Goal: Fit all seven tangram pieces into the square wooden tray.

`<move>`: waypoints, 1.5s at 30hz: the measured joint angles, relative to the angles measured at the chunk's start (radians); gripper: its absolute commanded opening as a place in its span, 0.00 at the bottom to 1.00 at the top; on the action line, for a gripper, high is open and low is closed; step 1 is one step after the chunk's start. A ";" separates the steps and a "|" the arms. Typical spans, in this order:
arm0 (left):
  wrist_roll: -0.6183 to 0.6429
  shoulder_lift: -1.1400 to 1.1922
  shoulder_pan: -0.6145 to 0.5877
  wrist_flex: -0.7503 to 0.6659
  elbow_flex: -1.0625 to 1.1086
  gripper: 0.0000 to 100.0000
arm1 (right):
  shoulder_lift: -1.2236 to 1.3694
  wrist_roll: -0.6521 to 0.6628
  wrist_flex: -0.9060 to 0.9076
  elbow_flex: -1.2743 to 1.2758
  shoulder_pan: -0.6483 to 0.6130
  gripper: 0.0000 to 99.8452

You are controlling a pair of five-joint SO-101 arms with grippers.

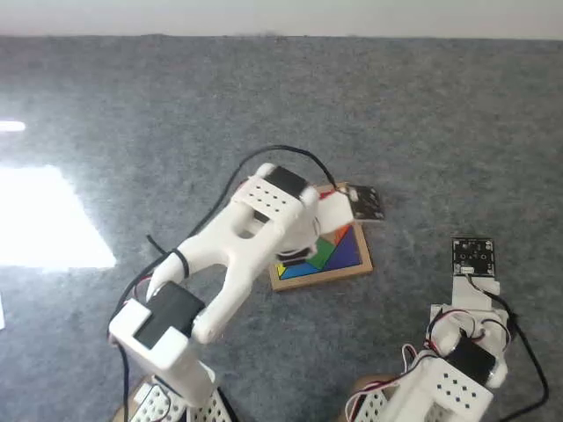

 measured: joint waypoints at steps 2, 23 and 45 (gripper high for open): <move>0.000 0.000 -0.014 0.000 0.000 0.08 | 0.000 0.000 0.000 0.000 0.000 0.33; 0.479 -0.692 -0.238 -0.443 0.532 0.02 | 0.000 0.000 0.000 0.000 0.000 0.11; 0.489 -1.798 -0.585 -0.640 1.413 0.02 | 0.000 -0.083 0.040 -0.069 -0.347 0.10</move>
